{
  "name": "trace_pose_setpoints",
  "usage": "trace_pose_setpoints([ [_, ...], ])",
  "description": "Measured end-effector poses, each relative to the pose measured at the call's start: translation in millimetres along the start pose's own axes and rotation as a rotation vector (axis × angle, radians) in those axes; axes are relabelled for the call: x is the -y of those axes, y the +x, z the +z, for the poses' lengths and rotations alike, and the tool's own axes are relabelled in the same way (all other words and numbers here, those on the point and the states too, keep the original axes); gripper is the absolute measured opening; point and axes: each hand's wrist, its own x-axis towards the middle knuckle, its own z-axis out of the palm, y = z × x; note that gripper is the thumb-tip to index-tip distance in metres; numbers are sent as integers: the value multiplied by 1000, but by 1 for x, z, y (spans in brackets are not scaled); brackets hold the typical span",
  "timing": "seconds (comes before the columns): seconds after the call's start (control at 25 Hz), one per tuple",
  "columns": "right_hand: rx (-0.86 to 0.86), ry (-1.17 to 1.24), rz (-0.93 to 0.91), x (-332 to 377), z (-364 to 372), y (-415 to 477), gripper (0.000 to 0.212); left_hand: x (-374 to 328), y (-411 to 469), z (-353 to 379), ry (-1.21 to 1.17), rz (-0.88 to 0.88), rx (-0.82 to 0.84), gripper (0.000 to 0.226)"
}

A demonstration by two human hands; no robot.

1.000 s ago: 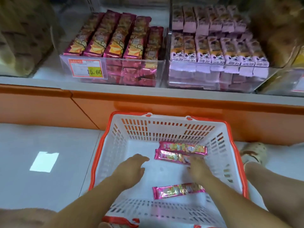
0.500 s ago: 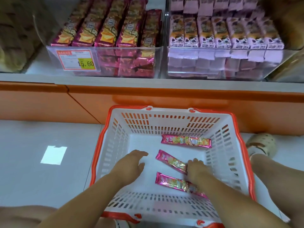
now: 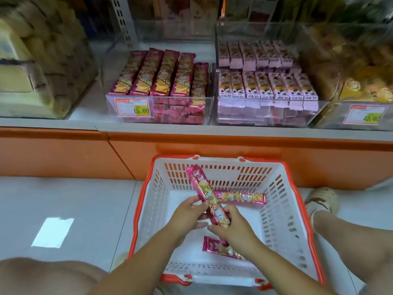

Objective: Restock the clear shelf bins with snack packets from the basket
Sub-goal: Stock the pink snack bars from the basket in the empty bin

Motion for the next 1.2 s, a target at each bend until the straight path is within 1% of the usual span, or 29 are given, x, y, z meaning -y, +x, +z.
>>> trace_pose_setpoints([
  [0.04,-11,9,-5,3,-1,-6,35,-4,-4,1,-36,17,13,27],
  [0.12,-15,92,0,12,-6,-15,27,-10,-9,1,-54,45,34,24],
  [0.2,-3,214,30,20,-12,-21,17,-14,-12,-3,-63,63,48,25],
  [0.28,4,247,53,24,-17,-25,15,-17,-14,-6,-72,70,75,27],
  [0.56,12,342,65,25,-17,-29,20,-27,-22,-9,-28,117,122,30],
  [0.72,17,345,60,29,-18,-27,27,-37,-31,-9,25,168,82,30],
  [0.84,-6,311,-19,45,-19,-31,34,-57,-48,-11,87,244,53,26],
  [0.96,-49,335,-154,89,-29,-42,36,-102,-72,-29,182,373,68,28],
  [1.0,-60,348,-213,111,-33,-46,36,-121,-78,-38,209,449,35,31],
  [1.04,-71,352,-279,135,-38,-49,36,-141,-81,-49,236,543,-41,33],
  [1.08,-89,340,-352,159,-43,-51,37,-160,-82,-61,259,651,-163,33],
  [1.16,-166,259,-478,208,-49,-48,38,-194,-76,-90,332,862,-499,35],
  [1.2,-228,190,-522,232,-51,-41,37,-208,-71,-106,391,934,-669,39],
])
